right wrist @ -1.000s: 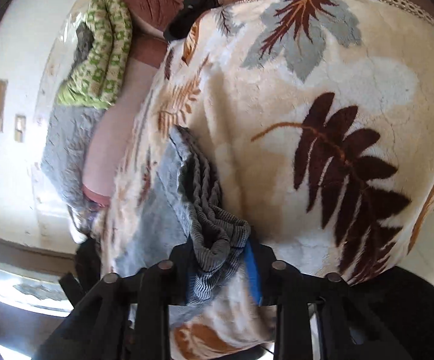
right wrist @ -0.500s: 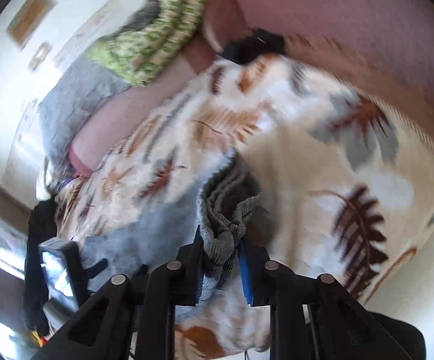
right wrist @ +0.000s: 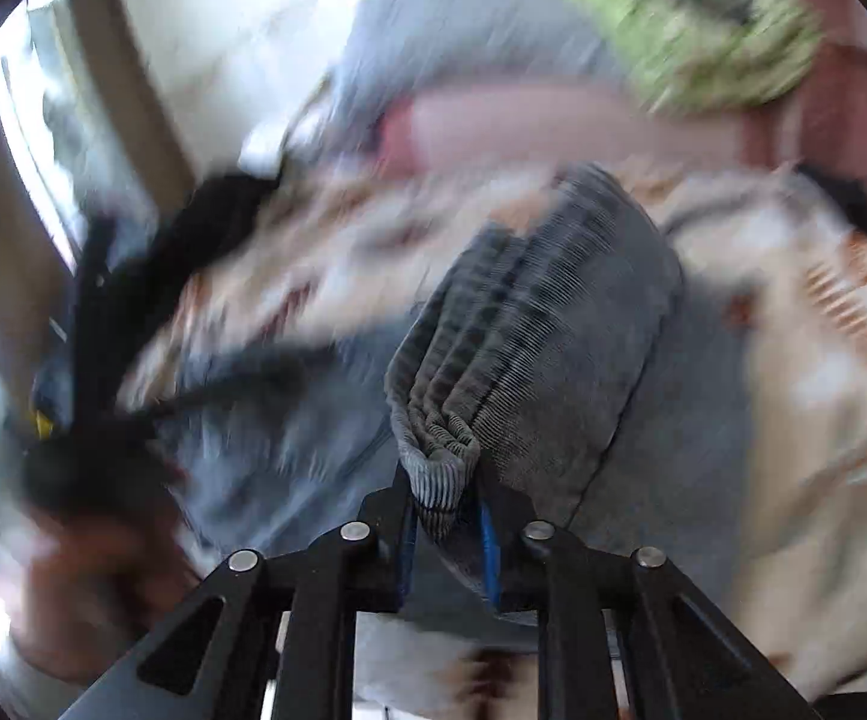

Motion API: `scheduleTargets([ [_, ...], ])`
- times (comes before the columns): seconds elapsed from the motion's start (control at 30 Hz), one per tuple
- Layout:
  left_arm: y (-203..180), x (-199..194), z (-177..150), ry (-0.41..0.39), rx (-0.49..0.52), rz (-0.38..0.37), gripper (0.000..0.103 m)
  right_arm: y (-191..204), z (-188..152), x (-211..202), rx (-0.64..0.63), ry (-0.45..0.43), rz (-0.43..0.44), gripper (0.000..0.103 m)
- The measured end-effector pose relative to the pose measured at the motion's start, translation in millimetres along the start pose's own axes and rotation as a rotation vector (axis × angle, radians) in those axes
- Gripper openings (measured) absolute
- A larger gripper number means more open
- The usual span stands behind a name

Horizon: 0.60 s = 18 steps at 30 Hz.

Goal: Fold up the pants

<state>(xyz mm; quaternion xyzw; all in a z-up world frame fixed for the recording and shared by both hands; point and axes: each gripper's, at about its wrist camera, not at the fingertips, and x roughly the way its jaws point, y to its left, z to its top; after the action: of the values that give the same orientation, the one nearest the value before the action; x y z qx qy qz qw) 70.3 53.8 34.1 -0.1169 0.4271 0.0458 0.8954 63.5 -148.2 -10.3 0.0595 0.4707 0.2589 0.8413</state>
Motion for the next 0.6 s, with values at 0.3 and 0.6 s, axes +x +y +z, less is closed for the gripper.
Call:
scheduleTargets([
  [0.3,-43.4,-7.6,1.7,0.06,0.047,-0.23,0.088,-62.0,-20.7,-71.0,0.229,-0.178,0.098,0.065],
  [0.6,-119.0,76.5,-51.1,0.368,0.244,-0.189,0.086,-170.8,-38.2,-67.3,0.617,-0.067,0.284,0.068],
])
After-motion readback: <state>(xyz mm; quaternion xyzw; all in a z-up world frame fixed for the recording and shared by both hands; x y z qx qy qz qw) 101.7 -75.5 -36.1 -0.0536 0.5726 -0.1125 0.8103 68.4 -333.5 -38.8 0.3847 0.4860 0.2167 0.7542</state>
